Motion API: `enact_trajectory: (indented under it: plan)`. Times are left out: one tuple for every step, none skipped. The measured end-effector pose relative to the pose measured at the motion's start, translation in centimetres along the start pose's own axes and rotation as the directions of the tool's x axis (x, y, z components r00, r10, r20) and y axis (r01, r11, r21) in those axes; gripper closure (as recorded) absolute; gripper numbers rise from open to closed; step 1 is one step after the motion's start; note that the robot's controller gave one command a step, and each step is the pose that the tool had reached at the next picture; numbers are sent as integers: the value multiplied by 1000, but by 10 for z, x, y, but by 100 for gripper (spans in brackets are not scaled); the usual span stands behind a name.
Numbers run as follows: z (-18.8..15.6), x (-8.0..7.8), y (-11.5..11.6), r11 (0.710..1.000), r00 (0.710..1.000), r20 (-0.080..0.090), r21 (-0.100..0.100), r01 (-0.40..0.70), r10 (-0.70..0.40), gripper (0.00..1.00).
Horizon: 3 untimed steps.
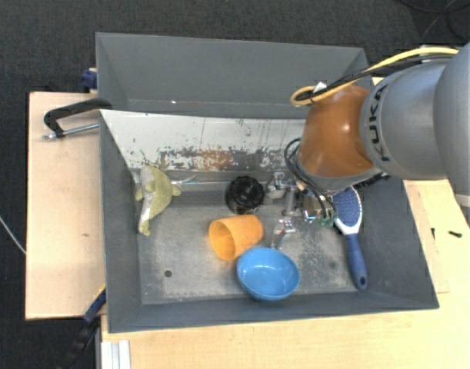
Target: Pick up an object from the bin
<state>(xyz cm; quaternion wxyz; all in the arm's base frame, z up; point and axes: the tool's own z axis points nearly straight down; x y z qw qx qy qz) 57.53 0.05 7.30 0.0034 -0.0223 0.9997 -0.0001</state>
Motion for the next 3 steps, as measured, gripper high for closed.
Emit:
enact_trajectory:
  plan:
    - [0,14,66,989,989,1,-1,150,-150,0]
    - [-2,12,66,989,989,5,-1,150,-150,100]
    - [-160,-3,94,974,974,9,-1,225,-225,100]
